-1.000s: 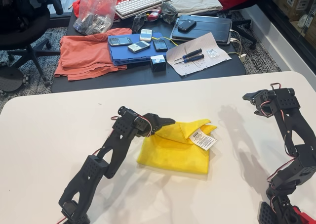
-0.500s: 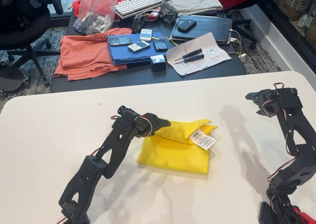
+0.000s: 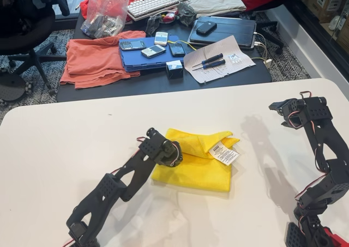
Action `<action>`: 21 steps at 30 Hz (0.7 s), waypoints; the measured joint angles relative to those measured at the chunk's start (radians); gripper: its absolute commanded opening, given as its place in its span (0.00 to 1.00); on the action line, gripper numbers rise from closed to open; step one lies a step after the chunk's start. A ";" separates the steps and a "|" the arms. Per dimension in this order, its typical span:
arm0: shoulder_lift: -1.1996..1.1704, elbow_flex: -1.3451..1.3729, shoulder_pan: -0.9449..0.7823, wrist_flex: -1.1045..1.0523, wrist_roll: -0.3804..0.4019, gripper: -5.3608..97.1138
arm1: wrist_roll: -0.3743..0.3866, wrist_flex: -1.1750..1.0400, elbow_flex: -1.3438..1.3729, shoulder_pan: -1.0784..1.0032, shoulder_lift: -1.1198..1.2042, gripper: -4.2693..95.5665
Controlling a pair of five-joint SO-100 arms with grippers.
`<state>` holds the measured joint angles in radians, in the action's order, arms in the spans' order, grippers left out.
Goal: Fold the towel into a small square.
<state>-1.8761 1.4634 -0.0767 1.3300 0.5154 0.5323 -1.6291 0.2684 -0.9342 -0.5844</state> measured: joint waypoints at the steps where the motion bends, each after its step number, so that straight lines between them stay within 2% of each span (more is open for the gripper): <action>1: 0.000 0.000 0.006 0.000 0.000 0.34 | 0.002 0.029 0.002 -0.002 0.021 0.02; 6: 0.000 0.000 -0.003 0.000 -0.002 0.34 | -0.002 0.149 0.008 0.006 0.054 0.02; 12: -0.005 0.000 -0.002 0.000 -0.003 0.34 | 0.011 0.046 0.008 0.002 0.063 0.02; 16: -0.049 0.000 0.002 0.000 -0.003 0.34 | 0.074 -0.094 0.061 -0.018 0.057 0.02; 21: -0.066 0.000 0.014 0.000 -0.003 0.34 | 0.149 -0.087 0.196 -0.071 -0.026 0.02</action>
<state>-1.9420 1.4634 -0.0629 1.3300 0.5123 0.6811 -1.7165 0.4648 -1.0048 -0.6105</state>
